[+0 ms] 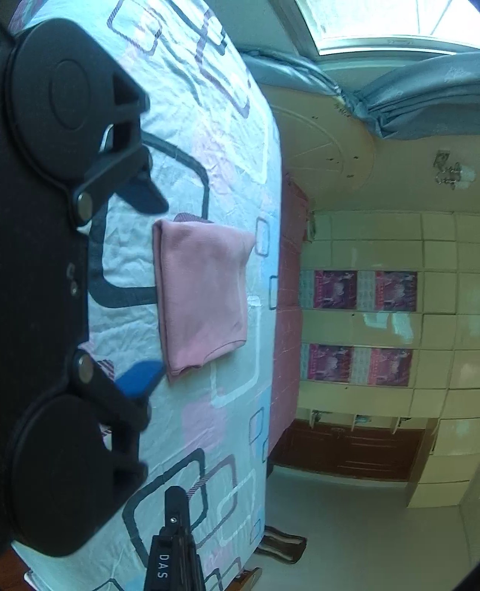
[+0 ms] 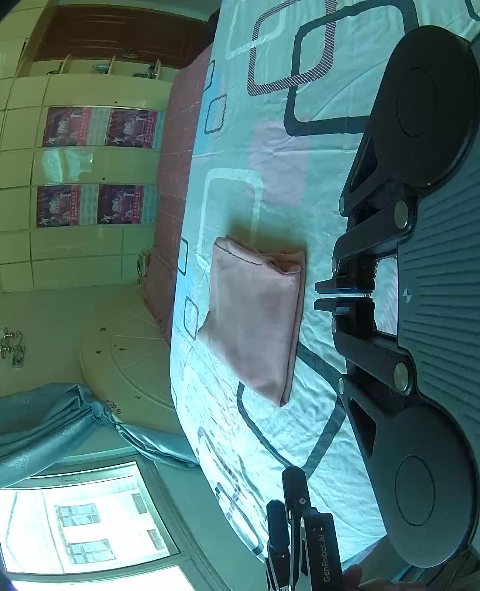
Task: Fold small clothes
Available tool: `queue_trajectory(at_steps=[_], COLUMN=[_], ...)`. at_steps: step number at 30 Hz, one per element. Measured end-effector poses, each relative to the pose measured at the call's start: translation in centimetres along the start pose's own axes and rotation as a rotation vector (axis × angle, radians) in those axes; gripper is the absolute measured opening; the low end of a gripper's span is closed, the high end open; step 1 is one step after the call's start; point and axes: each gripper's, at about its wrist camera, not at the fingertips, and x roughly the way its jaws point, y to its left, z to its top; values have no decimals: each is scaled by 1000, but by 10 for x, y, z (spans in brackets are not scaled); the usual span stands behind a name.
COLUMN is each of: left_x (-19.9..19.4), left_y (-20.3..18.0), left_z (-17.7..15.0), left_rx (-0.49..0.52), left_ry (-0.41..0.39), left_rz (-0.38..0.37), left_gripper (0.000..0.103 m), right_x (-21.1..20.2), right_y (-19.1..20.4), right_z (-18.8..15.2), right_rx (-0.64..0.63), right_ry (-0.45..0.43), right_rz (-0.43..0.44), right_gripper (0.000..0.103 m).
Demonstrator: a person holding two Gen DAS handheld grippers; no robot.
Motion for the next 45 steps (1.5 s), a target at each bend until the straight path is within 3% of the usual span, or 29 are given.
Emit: queue_trajectory(at_steps=[3,4,5,6,12,28,45], left_x=[-13,-17,-20,-22,-32,-64,-74], left_y=[-5,-6,-7,-9,-11,-31,-49], left_z=[1,1,2,2,1,7,6], left_rx=[15,14,14,15,-4,2,14], left_ry=[-31,-35,-40,-41,-32,-105,-118], left_rz=[-6,-11,-8,-4,-4,2,-26], left_gripper=[103,103,103,103,103,103,103], right_x=[-7,-9,-10,-15,-29,-83,-110], right_y=[-2,-3,-4,-7,-7,9,-5], right_z=[-4,-5,-6,-9,-13,-20,-21], right_rx=[34,46,57,67,75,51,60], right_ry=[3,10,11,-24,-62,-153,-177], right_rz=[-41,-57,-70,-77,-87,-87,-101], right_gripper=[0,16,77,103,103,103,103])
